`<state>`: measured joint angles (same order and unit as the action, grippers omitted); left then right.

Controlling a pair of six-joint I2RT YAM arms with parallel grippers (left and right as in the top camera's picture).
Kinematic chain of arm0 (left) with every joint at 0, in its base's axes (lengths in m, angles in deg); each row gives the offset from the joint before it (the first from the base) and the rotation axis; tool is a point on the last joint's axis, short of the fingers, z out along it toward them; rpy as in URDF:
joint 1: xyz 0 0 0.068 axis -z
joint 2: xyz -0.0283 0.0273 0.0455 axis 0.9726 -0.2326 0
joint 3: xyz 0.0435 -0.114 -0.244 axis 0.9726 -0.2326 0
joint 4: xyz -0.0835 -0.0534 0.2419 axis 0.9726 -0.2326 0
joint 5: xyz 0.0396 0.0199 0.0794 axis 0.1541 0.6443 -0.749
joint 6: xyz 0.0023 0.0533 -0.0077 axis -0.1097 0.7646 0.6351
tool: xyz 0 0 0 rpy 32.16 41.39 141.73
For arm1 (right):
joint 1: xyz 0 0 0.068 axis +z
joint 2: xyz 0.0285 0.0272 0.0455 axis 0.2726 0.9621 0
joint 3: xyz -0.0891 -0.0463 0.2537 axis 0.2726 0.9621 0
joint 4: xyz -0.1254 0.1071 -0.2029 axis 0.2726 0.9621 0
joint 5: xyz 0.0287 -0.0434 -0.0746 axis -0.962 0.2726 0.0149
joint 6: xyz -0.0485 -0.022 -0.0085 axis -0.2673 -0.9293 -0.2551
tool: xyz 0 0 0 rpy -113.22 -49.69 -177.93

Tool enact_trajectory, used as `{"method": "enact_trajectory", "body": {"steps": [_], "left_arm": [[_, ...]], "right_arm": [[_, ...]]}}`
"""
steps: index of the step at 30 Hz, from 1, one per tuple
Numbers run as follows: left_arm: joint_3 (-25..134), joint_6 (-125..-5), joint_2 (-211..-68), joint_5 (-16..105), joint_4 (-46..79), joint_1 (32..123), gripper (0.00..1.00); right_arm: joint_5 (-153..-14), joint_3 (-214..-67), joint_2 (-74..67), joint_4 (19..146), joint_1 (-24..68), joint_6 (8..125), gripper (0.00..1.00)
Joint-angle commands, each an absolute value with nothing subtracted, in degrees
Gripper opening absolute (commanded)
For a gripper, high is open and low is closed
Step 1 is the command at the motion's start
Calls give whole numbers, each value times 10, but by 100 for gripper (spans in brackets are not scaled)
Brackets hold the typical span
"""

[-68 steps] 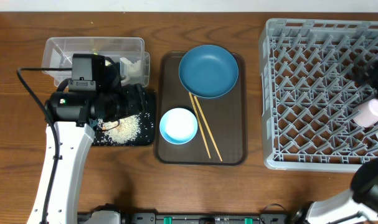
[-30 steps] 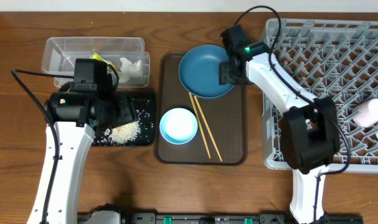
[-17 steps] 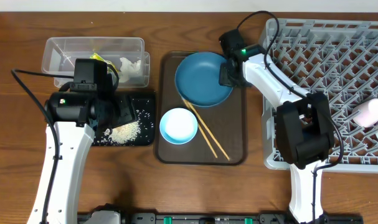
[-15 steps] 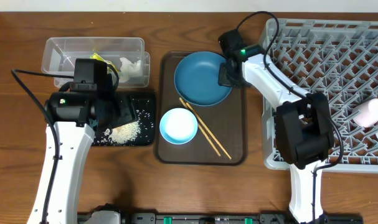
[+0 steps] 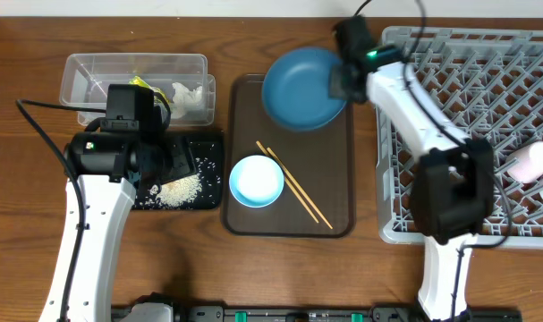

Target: Sort waste into correct bins and load items into the dishwasher rack

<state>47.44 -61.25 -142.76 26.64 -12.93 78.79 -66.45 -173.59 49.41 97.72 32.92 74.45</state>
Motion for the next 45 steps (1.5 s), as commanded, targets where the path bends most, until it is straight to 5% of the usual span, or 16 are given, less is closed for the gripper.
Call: {"method": "enact_trajectory", "body": {"steps": [1,27,45], "left_arm": [[473,-603,-1428,259,-130,786,67],[473,-603,-1428,259,-126,786,67],[473,-603,-1428,262,-126,786,67]], "right_arm": [[-582,-1773,408,970,300,686,1],[-203,-1773,300,836,96,502,1],[-146,-1772,311,712,2,300,1]]}}
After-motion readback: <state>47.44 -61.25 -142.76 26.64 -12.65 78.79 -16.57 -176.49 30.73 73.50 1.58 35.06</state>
